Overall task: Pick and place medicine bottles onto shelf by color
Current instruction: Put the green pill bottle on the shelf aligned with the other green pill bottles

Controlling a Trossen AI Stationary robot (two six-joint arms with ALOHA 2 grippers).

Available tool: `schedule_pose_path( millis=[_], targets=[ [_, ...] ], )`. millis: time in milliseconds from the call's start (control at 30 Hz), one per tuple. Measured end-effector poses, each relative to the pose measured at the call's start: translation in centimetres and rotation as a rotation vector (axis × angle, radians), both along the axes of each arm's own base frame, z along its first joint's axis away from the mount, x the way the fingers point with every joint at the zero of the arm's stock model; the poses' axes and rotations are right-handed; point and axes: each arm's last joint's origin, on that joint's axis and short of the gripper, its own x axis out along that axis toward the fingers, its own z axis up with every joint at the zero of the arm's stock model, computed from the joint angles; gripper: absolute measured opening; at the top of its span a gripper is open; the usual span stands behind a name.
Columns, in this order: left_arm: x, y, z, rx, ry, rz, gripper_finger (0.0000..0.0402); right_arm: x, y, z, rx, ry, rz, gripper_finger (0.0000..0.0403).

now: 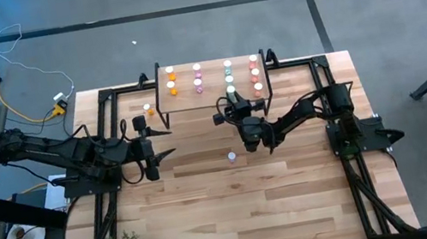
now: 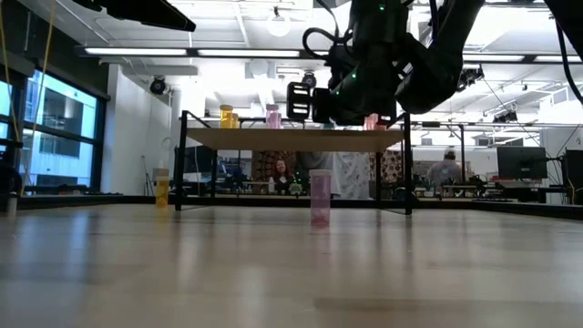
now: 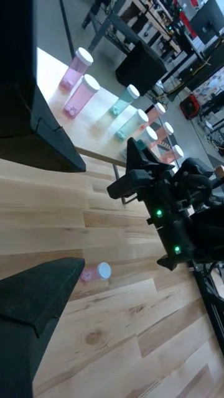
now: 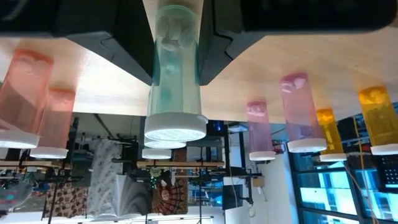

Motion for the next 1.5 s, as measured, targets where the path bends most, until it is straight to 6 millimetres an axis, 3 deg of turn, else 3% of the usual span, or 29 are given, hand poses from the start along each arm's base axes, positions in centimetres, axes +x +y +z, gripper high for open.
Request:
schedule_pose_path(
  millis=[1000,1500],
  targets=[
    [0.0,0.0,0.0,-0.002,-0.001,0.000,0.0225,0.0,-1.4,-0.4,0.011,-0.003,0.008,0.0096],
    [0.0,0.0,0.0,-0.002,-0.001,0.000,0.0225,0.0,-1.4,-0.4,0.011,-0.003,0.010,0.0157]
  ],
)
